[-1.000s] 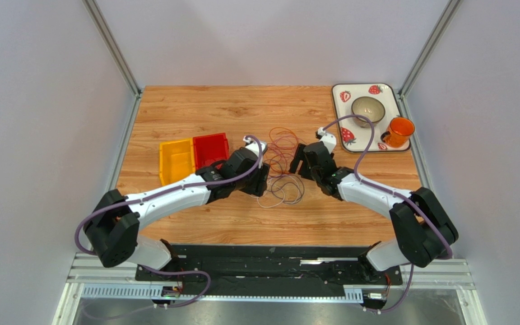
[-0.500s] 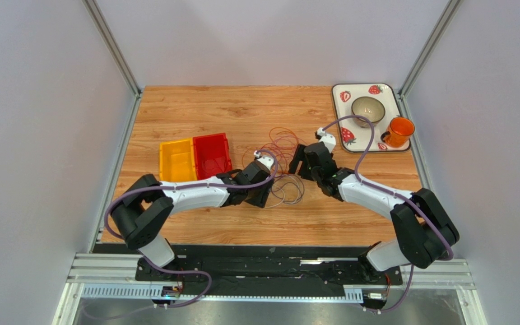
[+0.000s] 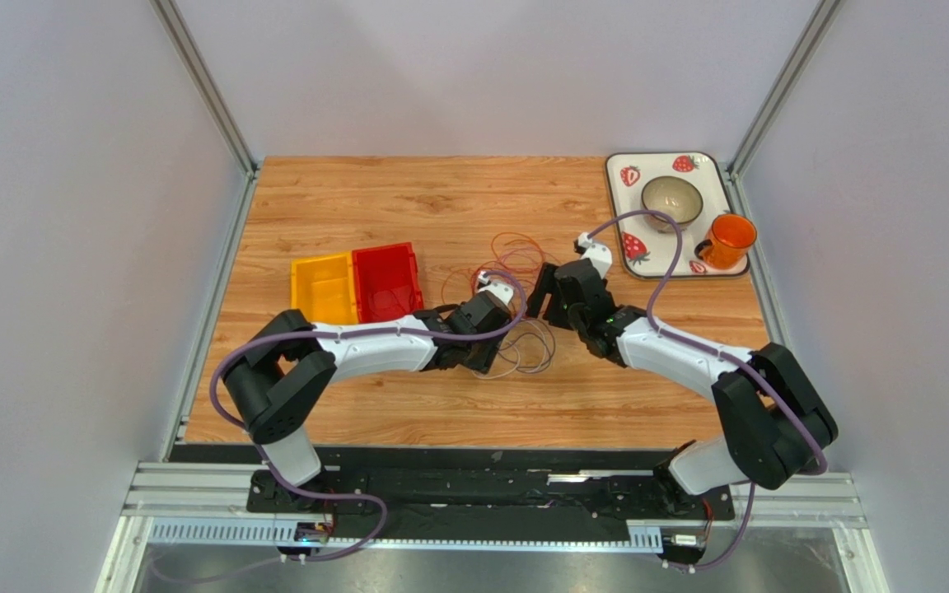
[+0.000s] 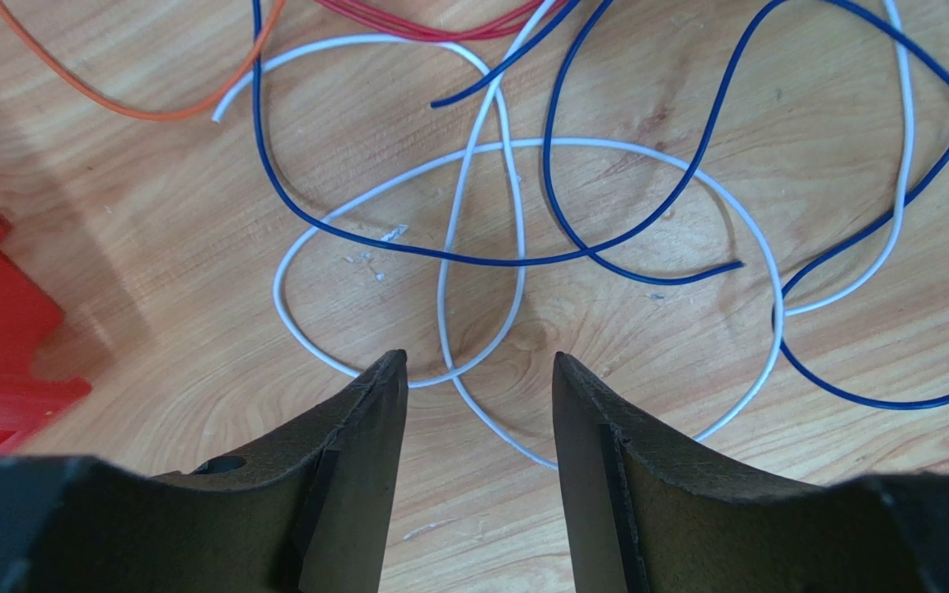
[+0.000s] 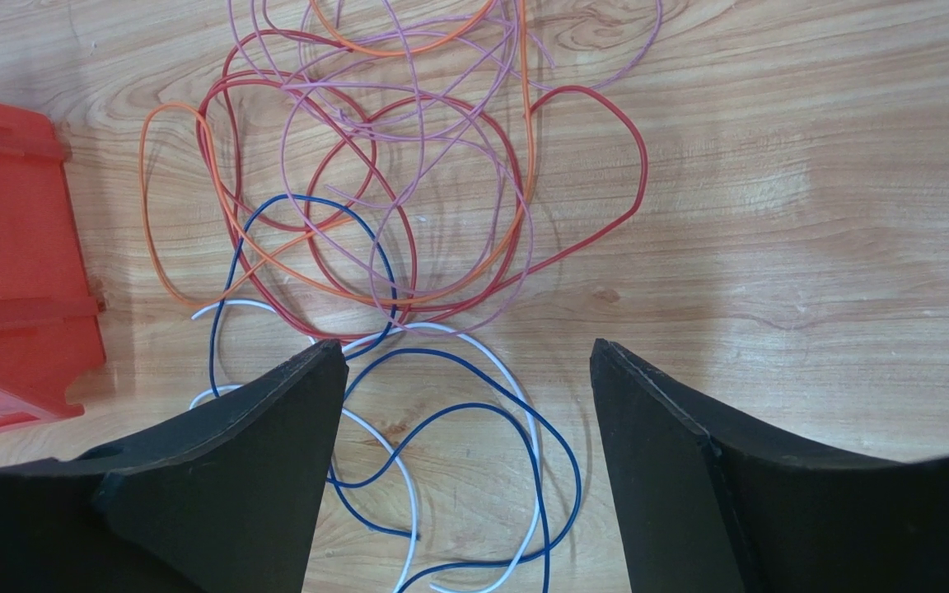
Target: Untangle the cables
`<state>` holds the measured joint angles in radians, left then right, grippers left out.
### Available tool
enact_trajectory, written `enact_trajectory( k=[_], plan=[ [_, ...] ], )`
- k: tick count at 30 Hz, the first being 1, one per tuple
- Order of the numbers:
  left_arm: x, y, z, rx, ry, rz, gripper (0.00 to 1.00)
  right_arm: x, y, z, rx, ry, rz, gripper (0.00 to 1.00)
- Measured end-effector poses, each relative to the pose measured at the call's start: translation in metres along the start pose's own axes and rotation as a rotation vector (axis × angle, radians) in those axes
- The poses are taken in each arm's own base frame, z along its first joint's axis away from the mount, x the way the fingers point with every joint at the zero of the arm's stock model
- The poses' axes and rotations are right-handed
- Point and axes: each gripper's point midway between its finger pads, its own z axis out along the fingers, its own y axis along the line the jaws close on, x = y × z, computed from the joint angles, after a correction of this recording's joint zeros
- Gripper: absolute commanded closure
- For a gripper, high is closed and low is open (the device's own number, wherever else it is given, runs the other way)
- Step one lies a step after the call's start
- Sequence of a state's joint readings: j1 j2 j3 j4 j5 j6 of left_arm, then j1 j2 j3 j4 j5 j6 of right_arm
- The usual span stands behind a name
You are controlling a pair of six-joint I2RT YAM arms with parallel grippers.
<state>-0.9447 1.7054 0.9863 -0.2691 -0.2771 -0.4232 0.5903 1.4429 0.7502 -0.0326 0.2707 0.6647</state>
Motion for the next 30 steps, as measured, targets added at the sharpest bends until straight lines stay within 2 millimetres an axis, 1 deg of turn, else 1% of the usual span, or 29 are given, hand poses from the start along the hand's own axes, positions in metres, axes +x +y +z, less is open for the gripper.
enact_trajectory(
  k=[3,6,9,11,14,17,18,20,21,24,27,29,30],
  plan=[
    [-0.007,0.000,-0.003,-0.019,-0.015,0.015,0.43,0.000,0.000,0.001,0.001,0.003,-0.001,0.24],
    [-0.008,0.002,-0.003,-0.035,-0.015,0.023,0.44,0.001,0.000,0.002,0.002,0.005,-0.001,0.24],
    [-0.005,0.002,0.004,-0.045,0.001,0.029,0.44,0.000,0.001,0.002,0.000,0.003,-0.001,0.24],
    [0.000,0.002,0.012,-0.051,0.021,0.034,0.47,-0.001,0.002,0.002,-0.001,0.002,-0.001,0.24],
    [-0.004,-0.002,0.016,-0.046,0.012,0.026,0.50,0.000,0.002,0.002,-0.002,0.003,-0.001,0.24],
    [-0.007,-0.005,0.019,-0.040,0.002,0.023,0.51,0.000,0.002,0.002,-0.003,0.005,-0.003,0.24],
    [-0.008,-0.005,0.019,-0.040,0.001,0.021,0.47,0.000,0.002,0.002,-0.005,0.007,-0.005,0.24],
    [-0.008,-0.005,0.019,-0.041,-0.001,0.020,0.42,0.001,0.003,0.002,-0.008,0.009,-0.007,0.24],
    [-0.008,-0.005,0.019,-0.043,-0.001,0.020,0.38,0.001,0.003,0.002,-0.008,0.009,-0.007,0.24],
    [-0.008,-0.003,0.017,-0.047,0.005,0.023,0.30,0.000,0.003,0.002,-0.008,0.008,-0.007,0.24],
    [-0.003,0.001,0.009,-0.055,0.029,0.042,0.27,0.001,0.002,0.002,-0.006,0.009,-0.007,0.24],
    [-0.007,0.003,0.001,-0.057,0.028,0.052,0.27,0.001,0.001,0.002,0.000,0.010,-0.006,0.24],
    [-0.013,0.003,-0.003,-0.057,0.018,0.055,0.27,0.001,0.001,0.002,0.005,0.011,-0.006,0.24]
  ],
)
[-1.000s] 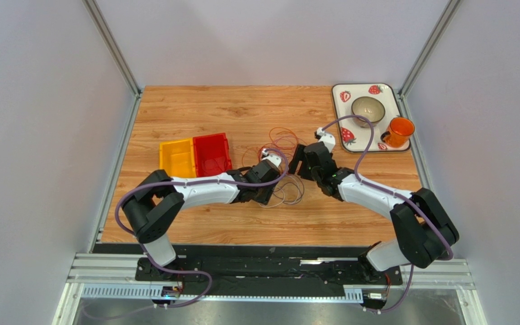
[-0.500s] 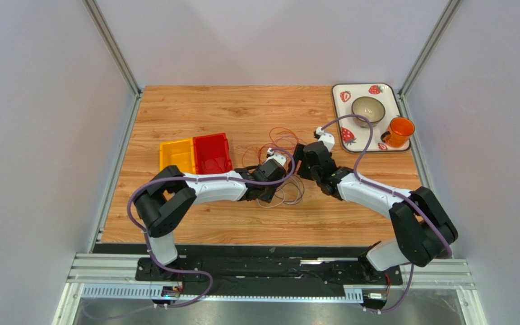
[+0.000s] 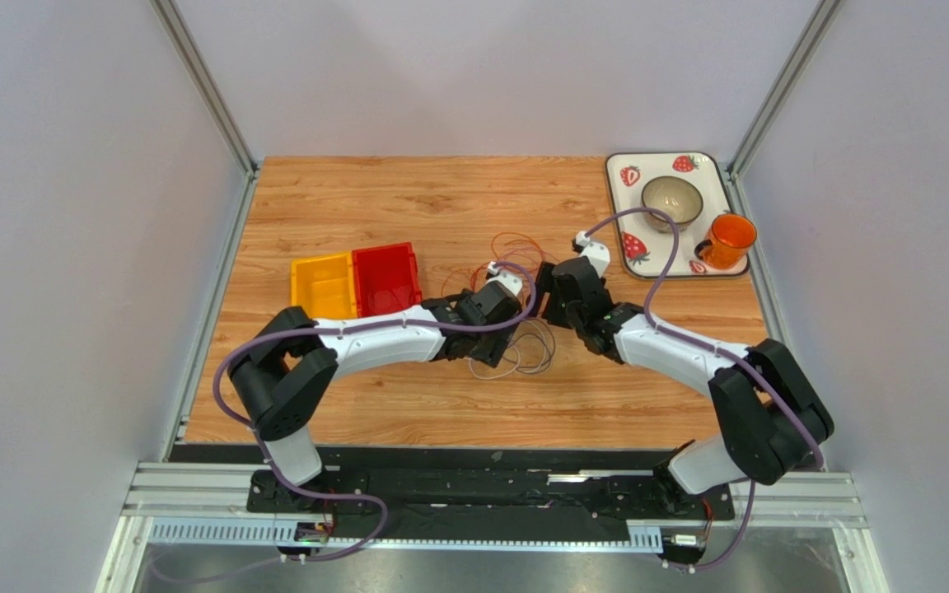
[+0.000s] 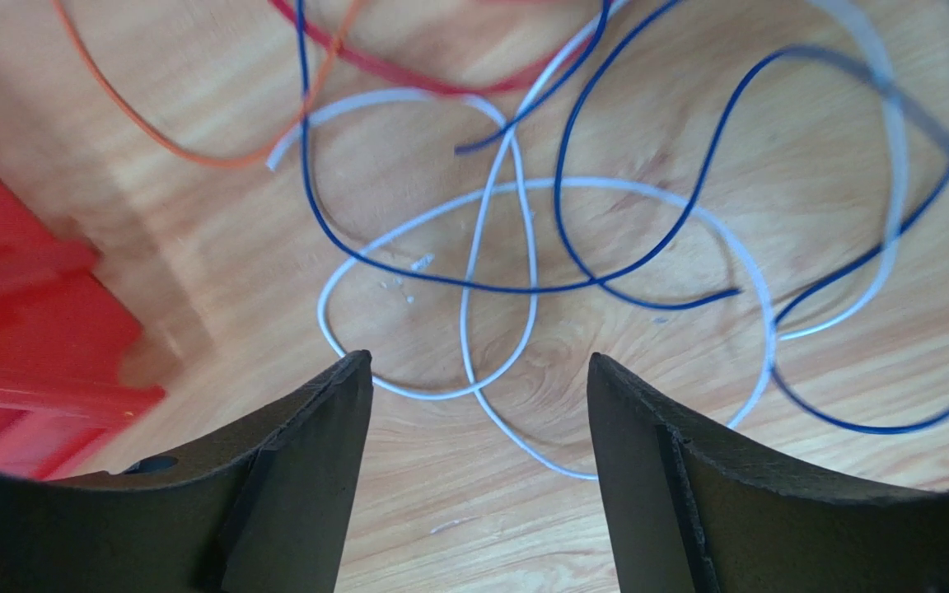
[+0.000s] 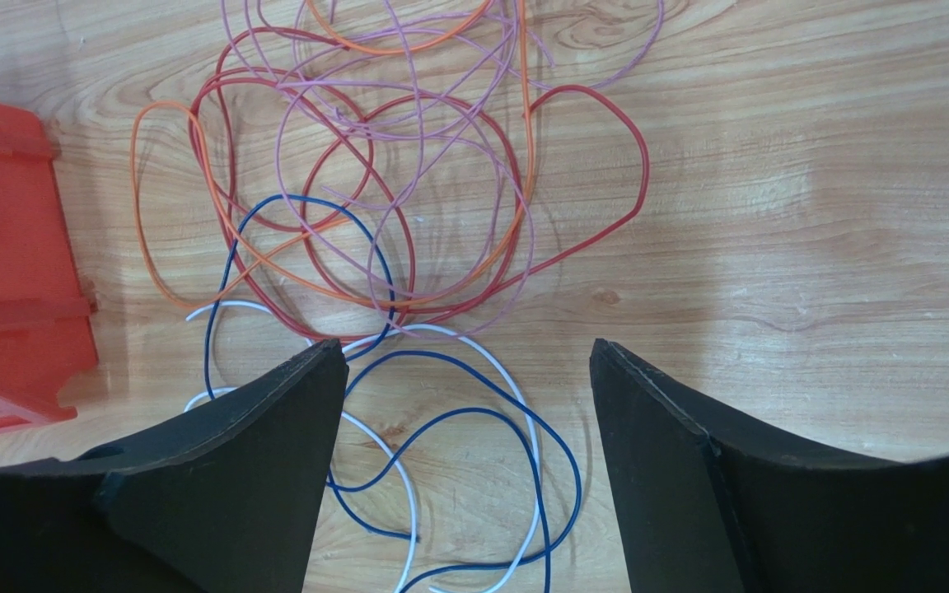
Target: Untangle the cables
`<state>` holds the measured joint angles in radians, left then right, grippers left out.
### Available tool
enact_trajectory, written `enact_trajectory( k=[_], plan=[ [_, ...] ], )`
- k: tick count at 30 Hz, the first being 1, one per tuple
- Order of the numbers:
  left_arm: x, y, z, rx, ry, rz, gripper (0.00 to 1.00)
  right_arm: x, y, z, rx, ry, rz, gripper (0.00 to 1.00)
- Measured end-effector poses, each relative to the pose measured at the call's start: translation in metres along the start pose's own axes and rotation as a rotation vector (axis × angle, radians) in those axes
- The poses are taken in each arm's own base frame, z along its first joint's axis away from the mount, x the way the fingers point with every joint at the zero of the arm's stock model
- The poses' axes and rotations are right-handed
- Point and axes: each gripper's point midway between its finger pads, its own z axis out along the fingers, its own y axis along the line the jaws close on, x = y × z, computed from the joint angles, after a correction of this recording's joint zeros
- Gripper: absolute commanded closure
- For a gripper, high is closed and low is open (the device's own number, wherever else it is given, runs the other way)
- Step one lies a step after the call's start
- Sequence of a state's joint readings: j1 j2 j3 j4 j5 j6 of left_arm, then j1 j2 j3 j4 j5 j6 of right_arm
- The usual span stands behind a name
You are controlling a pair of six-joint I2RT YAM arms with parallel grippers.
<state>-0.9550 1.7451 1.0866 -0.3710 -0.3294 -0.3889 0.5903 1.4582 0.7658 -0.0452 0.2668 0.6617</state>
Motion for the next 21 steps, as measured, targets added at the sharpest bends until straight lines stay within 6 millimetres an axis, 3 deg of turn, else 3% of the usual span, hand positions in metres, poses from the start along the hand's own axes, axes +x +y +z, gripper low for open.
enact_trajectory(
  k=[6,10,15,21],
  plan=[
    [-0.061,-0.004,-0.022,0.012,-0.119,-0.009,0.27,-0.006,-0.009,0.003,0.050,-0.019,0.050,0.21],
    [-0.114,-0.006,-0.027,0.028,-0.205,-0.036,0.28,-0.009,-0.034,0.000,0.105,-0.042,0.134,0.21],
    [-0.145,0.012,-0.004,0.014,-0.217,-0.076,0.32,-0.013,-0.055,-0.002,0.147,-0.061,0.223,0.21],
    [-0.154,0.029,0.038,-0.012,-0.175,-0.076,0.35,-0.012,-0.059,-0.001,0.143,-0.048,0.260,0.22]
  ],
)
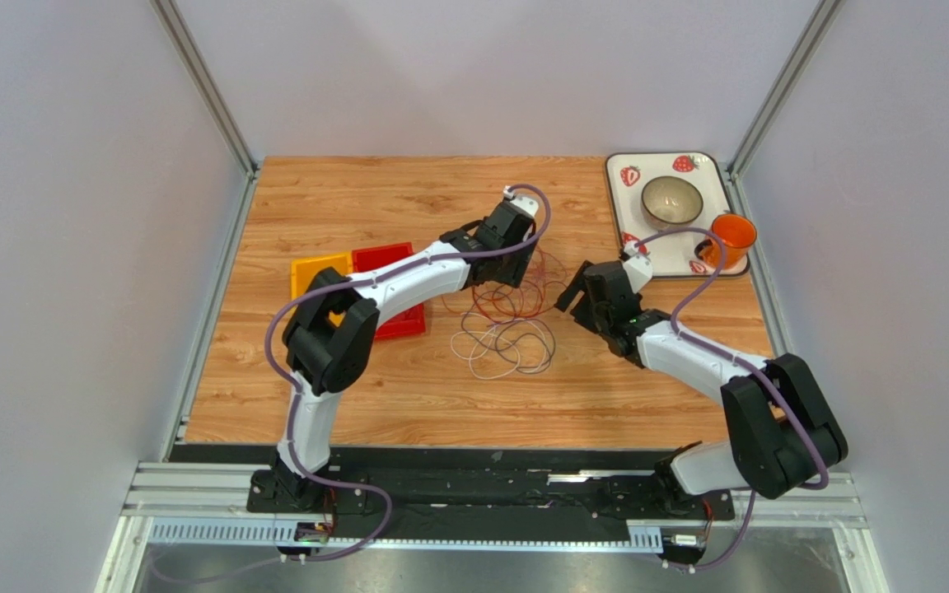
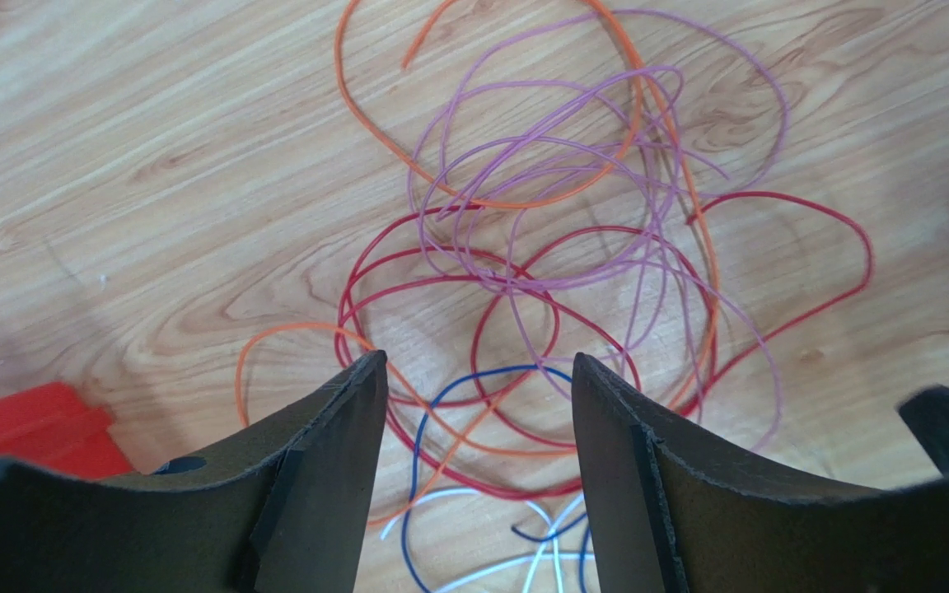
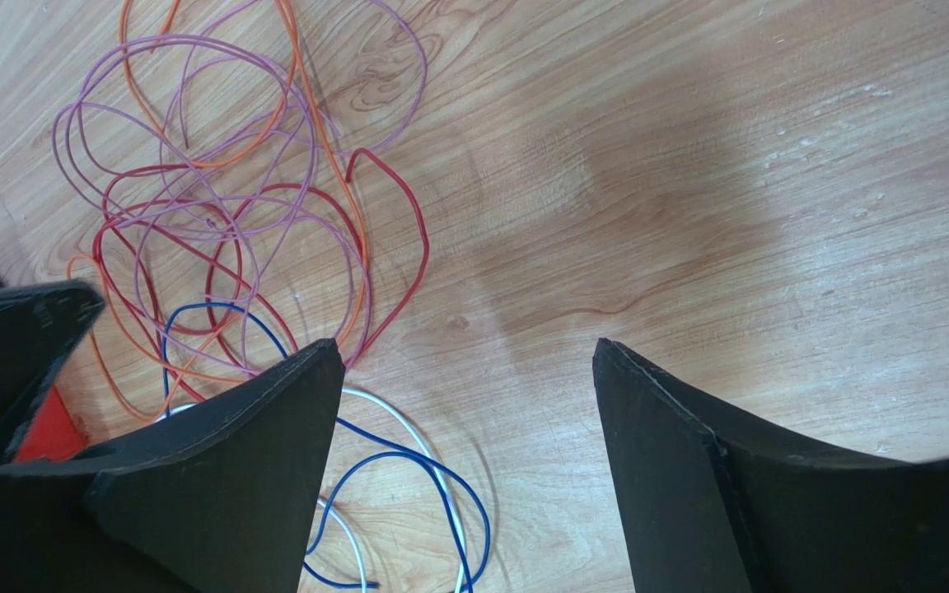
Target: Untangle the cables
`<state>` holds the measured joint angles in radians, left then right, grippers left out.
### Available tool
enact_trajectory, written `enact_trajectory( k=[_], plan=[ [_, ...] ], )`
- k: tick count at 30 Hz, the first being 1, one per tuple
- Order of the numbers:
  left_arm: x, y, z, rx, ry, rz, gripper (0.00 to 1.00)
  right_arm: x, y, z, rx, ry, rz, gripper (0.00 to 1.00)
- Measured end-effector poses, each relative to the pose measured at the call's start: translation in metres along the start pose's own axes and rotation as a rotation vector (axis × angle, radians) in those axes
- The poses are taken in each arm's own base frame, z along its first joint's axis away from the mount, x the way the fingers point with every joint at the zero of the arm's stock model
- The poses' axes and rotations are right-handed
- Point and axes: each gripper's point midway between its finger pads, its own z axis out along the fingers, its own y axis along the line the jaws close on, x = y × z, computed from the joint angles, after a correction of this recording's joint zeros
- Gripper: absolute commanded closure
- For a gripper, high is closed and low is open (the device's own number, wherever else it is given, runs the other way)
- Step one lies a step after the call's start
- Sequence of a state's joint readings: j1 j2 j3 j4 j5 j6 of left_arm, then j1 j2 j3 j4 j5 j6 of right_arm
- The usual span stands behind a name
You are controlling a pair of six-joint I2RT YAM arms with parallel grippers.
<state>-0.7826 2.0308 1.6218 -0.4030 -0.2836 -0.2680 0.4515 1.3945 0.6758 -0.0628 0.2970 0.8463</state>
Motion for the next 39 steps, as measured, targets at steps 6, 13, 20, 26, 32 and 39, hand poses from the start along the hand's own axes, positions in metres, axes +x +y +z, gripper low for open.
enact_trajectory(
  k=[6,13,20,26,32,39],
  plan=[
    [0.018,-0.004,0.022,0.019,0.054,0.034,0.40,0.003,0.002,0.000,-0.015,0.022,0.003,0.23],
    [0.006,-0.013,0.035,0.038,0.038,0.036,0.43,0.007,0.004,0.002,-0.028,0.044,0.003,0.23],
    [0.004,-0.012,0.035,0.028,0.035,0.038,0.66,0.012,0.004,0.003,-0.032,0.062,-0.002,0.24],
    [-0.007,-0.017,0.045,0.036,0.014,0.047,1.00,0.012,0.007,0.004,-0.043,0.067,-0.003,0.24],
    [-0.011,-0.018,0.048,0.032,0.021,0.064,1.00,0.012,0.009,0.005,-0.047,0.073,-0.006,0.24],
    [-0.024,-0.006,0.024,0.002,0.010,0.101,0.20,0.013,0.010,0.005,-0.050,0.079,-0.007,0.24]
  ],
)
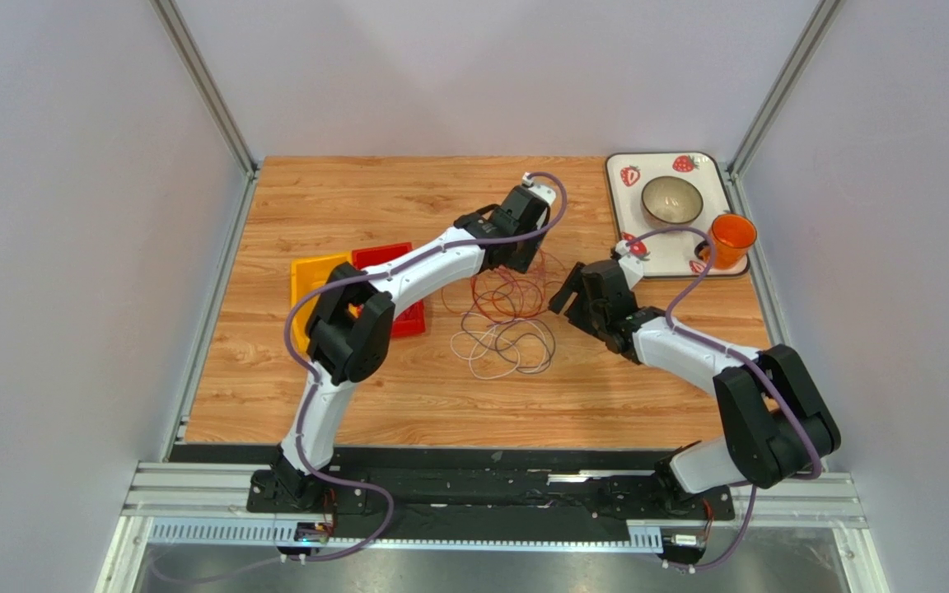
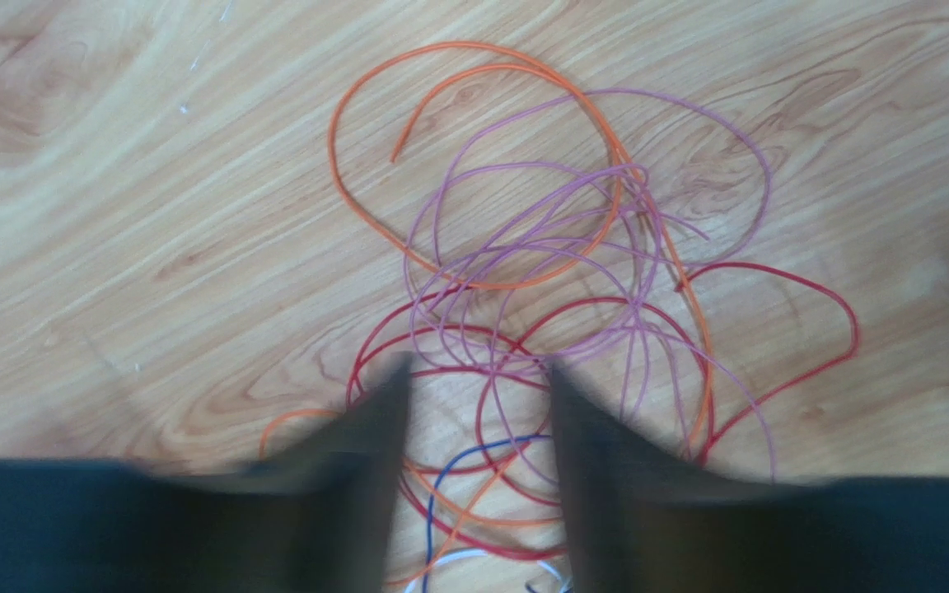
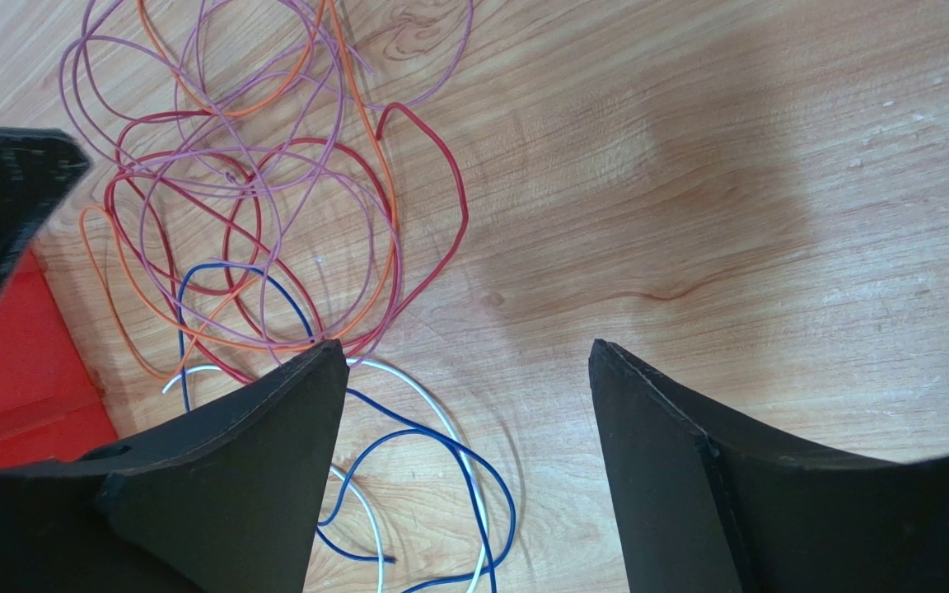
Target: Untangle the cables
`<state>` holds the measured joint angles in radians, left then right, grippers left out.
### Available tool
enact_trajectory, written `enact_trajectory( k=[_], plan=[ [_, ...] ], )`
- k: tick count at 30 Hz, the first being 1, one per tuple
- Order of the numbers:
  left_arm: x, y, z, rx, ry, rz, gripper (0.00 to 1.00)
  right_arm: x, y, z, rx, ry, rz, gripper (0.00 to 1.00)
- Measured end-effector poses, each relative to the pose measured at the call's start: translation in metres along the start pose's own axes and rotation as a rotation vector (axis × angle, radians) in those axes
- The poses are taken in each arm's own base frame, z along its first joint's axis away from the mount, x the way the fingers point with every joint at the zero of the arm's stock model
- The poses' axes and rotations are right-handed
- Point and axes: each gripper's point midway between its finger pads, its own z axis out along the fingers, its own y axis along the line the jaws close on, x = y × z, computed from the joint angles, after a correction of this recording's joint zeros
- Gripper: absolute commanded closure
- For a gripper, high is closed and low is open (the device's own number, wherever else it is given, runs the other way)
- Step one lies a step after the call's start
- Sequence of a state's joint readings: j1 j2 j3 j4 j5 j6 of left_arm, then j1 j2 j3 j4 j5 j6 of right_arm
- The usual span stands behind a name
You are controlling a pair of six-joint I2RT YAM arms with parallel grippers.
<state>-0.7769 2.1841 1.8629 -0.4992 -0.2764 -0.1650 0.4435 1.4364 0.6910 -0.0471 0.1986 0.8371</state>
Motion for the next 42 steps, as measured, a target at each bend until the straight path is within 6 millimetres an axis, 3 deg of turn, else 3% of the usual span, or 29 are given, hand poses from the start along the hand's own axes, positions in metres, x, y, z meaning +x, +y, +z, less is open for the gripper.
enact_trajectory(
  k=[4,7,11,19,26,29,32,33,35,36,42],
  plan=[
    [-0.016,0.005,-0.017,-0.001,-0.045,0.003,0.08,0.000,0.000,0.000,0.000,0.000,-0.001,0.24],
    [-0.013,0.005,-0.018,0.002,-0.048,0.011,0.06,0.000,0.000,0.000,-0.002,0.002,-0.003,0.24],
    [0.005,0.006,-0.009,0.002,-0.014,0.052,0.05,0.001,0.001,0.000,-0.005,0.006,-0.006,0.25],
    [0.021,0.015,0.019,0.016,0.032,0.084,0.05,0.001,0.001,0.000,-0.008,0.008,-0.008,0.25],
    [0.024,0.020,0.036,0.019,0.038,0.077,0.09,0.002,0.003,0.000,-0.017,0.018,-0.017,0.25],
    [0.022,0.019,0.037,0.025,0.029,0.075,0.16,0.003,0.003,0.000,-0.018,0.022,-0.021,0.25],
    [0.016,0.015,0.038,0.041,0.012,0.076,0.31,0.004,0.004,0.001,-0.019,0.027,-0.022,0.25],
    [0.014,0.014,0.038,0.047,0.007,0.076,0.47,0.004,0.004,0.002,-0.020,0.028,-0.023,0.25],
    [0.008,0.012,0.040,0.057,-0.008,0.069,0.69,0.004,0.004,0.002,-0.019,0.029,-0.023,0.25],
    [0.005,0.011,0.040,0.060,-0.015,0.071,0.99,0.004,0.004,0.002,-0.019,0.029,-0.023,0.25],
    [0.001,0.008,0.041,0.073,-0.029,0.068,1.00,0.004,0.004,0.002,-0.020,0.030,-0.024,0.25]
  ],
)
